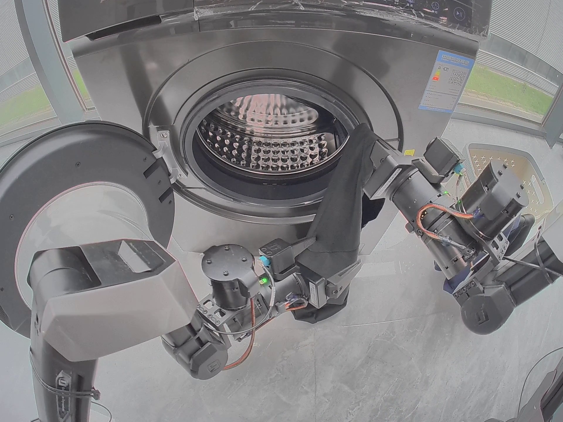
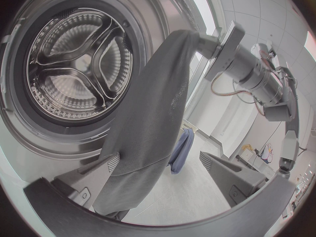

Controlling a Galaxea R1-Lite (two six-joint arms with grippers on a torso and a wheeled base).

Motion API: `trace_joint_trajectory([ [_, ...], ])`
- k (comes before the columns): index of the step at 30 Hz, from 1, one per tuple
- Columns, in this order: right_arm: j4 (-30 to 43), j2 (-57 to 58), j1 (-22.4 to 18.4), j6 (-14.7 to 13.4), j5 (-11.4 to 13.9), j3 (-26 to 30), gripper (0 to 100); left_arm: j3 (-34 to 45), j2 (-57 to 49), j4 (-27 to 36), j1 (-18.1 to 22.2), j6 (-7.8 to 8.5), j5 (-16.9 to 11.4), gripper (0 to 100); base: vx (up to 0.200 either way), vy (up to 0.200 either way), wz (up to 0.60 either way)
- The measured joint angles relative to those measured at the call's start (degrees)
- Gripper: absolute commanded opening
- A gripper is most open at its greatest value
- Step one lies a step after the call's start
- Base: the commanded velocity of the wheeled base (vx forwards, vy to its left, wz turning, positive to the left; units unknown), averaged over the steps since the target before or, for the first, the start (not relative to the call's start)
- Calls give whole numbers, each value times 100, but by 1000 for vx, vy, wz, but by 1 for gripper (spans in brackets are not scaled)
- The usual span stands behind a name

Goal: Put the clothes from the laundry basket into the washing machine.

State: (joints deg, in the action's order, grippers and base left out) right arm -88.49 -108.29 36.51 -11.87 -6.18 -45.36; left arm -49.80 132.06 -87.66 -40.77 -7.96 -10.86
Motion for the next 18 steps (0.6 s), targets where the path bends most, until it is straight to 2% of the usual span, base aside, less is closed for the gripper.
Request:
trace_joint_trajectory([
  [8, 0, -6, 89, -2, -13, -50, 0, -561, 435, 117, -112, -6, 271, 100, 0, 0, 0],
  [18, 0, -17, 168, -13, -16, -45, 0, -1282, 925, 282, -184, 13, 811, 100, 0, 0, 0],
])
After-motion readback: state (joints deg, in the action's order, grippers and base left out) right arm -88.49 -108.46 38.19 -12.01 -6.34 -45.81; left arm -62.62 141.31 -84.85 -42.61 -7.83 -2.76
